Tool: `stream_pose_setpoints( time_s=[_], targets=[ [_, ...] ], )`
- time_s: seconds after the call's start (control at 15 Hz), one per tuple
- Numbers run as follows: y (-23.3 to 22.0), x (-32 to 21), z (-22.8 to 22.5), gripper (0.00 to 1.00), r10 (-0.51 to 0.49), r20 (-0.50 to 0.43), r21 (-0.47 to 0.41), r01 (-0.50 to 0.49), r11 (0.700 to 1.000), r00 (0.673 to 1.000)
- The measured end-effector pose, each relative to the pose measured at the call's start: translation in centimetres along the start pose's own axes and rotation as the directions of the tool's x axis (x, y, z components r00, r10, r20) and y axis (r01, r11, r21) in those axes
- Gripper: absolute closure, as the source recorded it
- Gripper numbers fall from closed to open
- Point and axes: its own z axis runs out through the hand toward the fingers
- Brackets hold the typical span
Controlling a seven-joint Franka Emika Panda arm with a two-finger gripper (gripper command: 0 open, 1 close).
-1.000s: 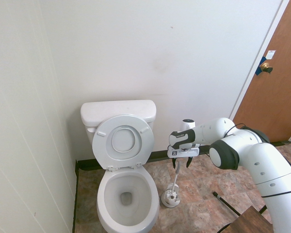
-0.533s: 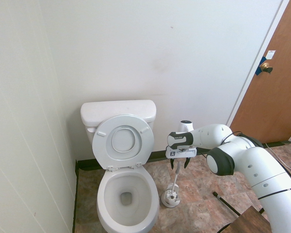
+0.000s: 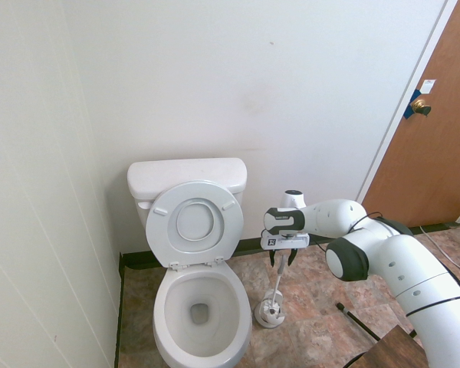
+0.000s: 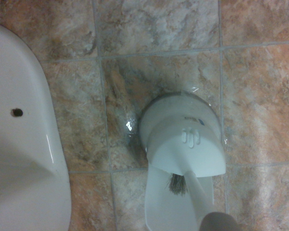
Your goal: Clean the toilet
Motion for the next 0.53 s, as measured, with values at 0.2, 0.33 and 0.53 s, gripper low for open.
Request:
stream_pose_setpoints(
  time_s=[0.2, 0.33, 0.53],
  targets=[
    [-0.02, -0.16, 0.19, 1.00, 0.001, 0.010, -0.003, -0.001, 1.000, 1.000],
    [-0.04, -0.15, 0.13, 1.00, 0.002, 0.016, 0.001, -0.002, 1.000, 1.000],
    [-0.08, -0.04, -0.05, 1.00, 0.004, 0.018, 0.007, -0.004, 1.000, 1.000]
  ],
)
